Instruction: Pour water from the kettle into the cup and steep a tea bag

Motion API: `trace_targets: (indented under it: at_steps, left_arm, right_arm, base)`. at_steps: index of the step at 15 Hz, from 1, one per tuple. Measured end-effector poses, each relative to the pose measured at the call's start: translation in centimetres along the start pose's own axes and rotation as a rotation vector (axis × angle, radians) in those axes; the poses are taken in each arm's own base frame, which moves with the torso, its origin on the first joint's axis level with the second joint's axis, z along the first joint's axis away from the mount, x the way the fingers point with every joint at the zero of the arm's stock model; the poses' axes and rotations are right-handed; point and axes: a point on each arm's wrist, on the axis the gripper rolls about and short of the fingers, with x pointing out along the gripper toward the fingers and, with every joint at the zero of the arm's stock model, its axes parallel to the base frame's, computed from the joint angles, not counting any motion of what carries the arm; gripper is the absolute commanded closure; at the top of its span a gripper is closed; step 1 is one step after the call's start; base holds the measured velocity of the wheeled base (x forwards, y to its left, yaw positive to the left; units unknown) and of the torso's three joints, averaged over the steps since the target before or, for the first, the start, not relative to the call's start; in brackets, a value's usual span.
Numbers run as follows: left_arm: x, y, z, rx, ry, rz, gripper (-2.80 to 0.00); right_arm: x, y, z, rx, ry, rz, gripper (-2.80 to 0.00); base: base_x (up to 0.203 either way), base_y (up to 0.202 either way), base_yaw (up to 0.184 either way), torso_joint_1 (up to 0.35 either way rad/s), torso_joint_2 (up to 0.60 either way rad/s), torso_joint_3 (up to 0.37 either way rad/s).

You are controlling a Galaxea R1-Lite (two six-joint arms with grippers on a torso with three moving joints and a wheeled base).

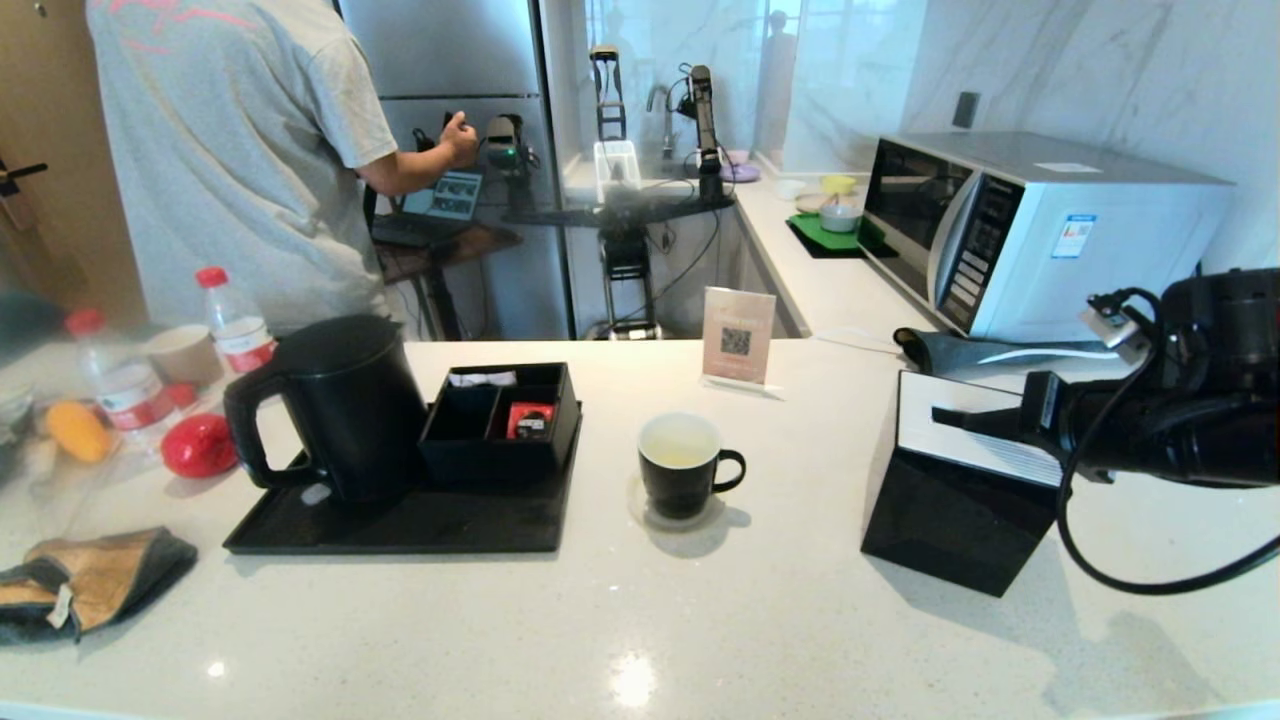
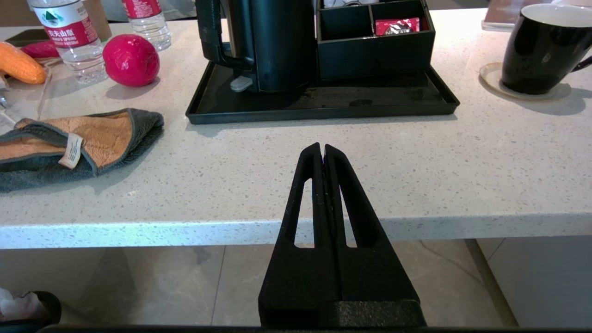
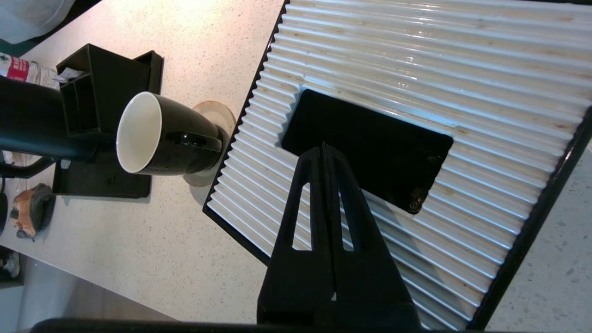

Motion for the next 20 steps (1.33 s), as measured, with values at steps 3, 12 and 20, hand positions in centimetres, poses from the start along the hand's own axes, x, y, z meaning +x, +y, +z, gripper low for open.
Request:
trace_targets:
  at_steps: [3,12,20]
  left_arm:
    - [0.0,0.0,0.0,0.0,0.0,0.0,0.0]
    - [0.0,0.0,0.0,0.0,0.0,0.0,0.0]
    - [0.0,0.0,0.0,0.0,0.0,0.0,0.0]
  right_arm:
    - [0.0,0.0,0.1,0.001,-0.004,0.002,0.0]
    - [-4.2,1.8,0.5,-0.024,-0.076,0.027,0.0]
    - [-15.0,5.7,0.0,-0.313,-0.528,-0.023,0.0]
  base:
    - [0.0,0.0,0.0,0.0,0.0,0.0]
    - [0.0,0.0,0.0,0.0,0.0,0.0]
    - [0.0,0.0,0.0,0.0,0.0,0.0]
